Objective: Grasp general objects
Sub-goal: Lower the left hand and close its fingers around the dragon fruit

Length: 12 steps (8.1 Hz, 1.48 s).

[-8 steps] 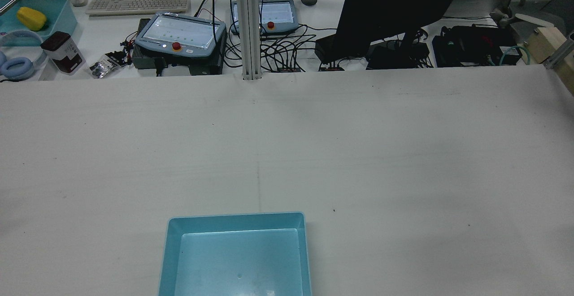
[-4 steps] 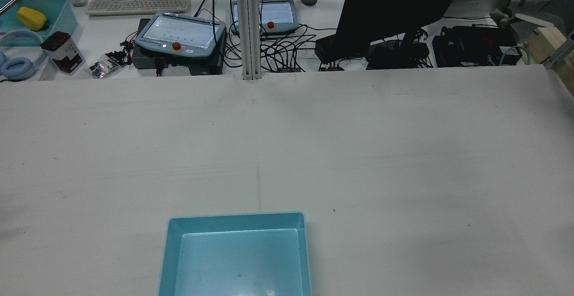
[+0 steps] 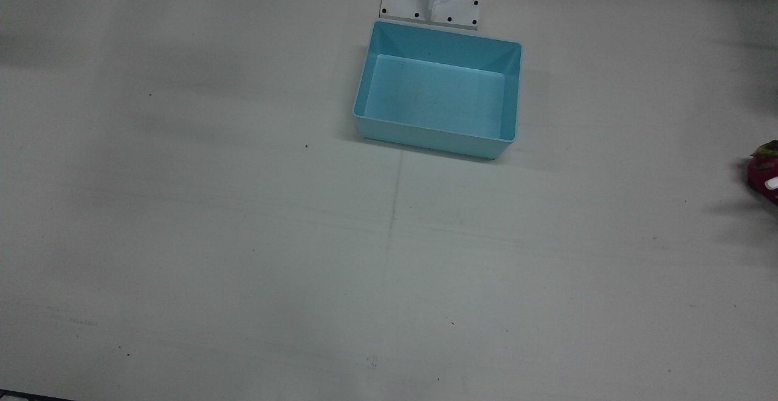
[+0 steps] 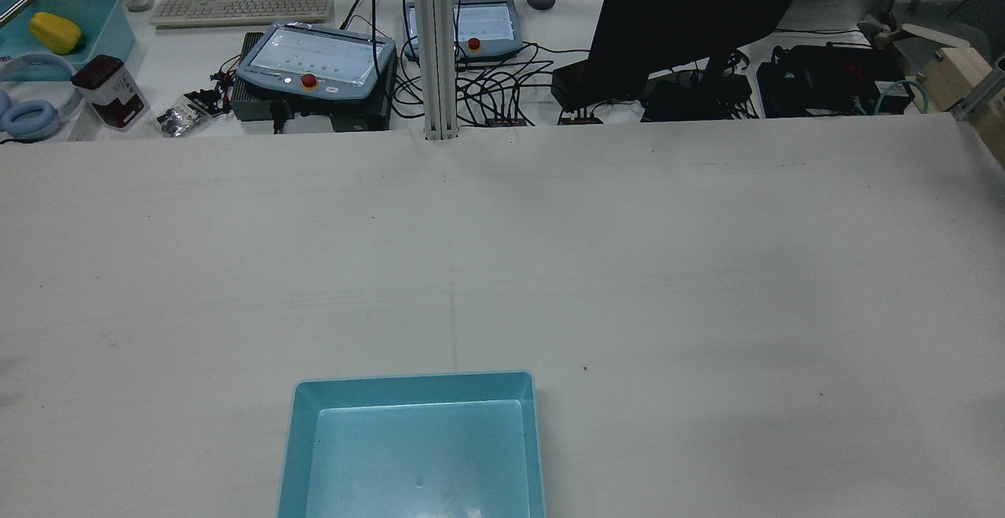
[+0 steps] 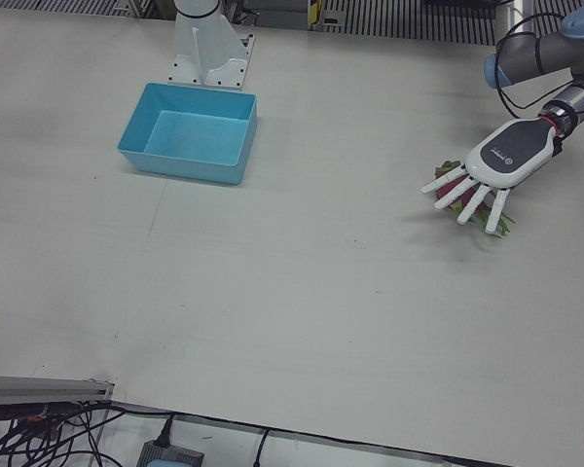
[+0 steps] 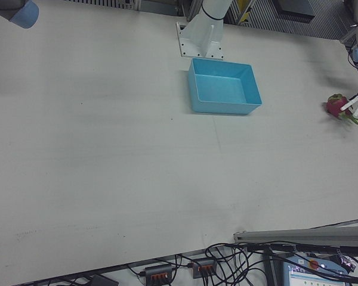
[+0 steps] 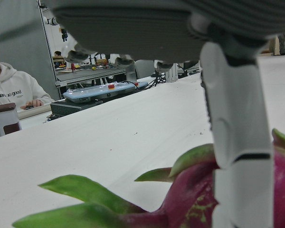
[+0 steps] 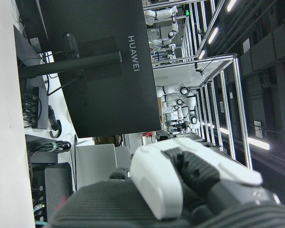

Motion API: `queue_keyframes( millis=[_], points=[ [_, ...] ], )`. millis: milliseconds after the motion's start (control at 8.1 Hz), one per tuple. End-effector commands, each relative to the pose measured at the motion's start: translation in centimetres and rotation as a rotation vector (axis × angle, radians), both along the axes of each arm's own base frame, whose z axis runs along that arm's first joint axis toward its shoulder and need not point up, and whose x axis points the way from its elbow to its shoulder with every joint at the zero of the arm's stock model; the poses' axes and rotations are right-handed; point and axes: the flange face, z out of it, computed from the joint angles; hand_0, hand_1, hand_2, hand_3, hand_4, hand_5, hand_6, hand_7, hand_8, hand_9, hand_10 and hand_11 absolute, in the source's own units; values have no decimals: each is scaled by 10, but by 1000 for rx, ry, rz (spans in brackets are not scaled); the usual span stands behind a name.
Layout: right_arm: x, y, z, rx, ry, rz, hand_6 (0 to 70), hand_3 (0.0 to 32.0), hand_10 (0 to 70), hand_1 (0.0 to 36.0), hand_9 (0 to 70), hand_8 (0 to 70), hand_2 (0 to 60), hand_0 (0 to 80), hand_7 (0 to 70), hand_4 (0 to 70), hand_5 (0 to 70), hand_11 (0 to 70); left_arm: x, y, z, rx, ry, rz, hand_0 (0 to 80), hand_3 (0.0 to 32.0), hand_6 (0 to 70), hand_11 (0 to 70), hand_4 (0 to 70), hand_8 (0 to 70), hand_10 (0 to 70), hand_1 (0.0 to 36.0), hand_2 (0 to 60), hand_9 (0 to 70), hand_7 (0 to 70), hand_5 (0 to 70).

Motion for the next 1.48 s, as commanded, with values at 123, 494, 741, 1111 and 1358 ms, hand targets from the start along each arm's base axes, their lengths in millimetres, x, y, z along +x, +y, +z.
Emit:
queue_keyframes(
  millis=[123, 494, 741, 1111, 1358],
  points=[
    [0, -1, 0, 0, 0, 0, 0, 0, 0, 0, 0, 0, 0, 0, 0, 0, 0, 0, 14, 12, 31, -42, -40, 41, 576, 320, 0, 17, 0, 0, 0, 247, 92, 0, 0, 0],
    [0, 0, 1, -1, 0, 0, 0, 0, 0, 0, 0, 0, 0, 0, 0, 0, 0, 0, 29, 11, 31, -24, -56, 81, 595, 320, 0, 5, 0, 0, 0, 259, 88, 0, 0, 0],
    [0, 0, 0, -1, 0, 0, 0, 0, 0, 0, 0, 0, 0, 0, 0, 0, 0, 0, 39, 13, 33, -20, -79, 104, 595, 320, 0, 23, 7, 0, 0, 261, 104, 0, 0, 0],
    [0, 0, 0, 0, 0, 0, 0, 0, 0, 0, 0, 0, 0, 0, 0, 0, 0, 0, 39, 12, 33, -22, -78, 100, 586, 206, 0, 51, 97, 0, 17, 253, 118, 0, 6, 0],
    [0, 0, 1, -3, 0, 0, 0, 0, 0, 0, 0, 0, 0, 0, 0, 0, 0, 0, 39, 11, 33, -30, -79, 96, 580, 0, 79, 116, 72, 5, 63, 257, 196, 27, 208, 700]
  ],
)
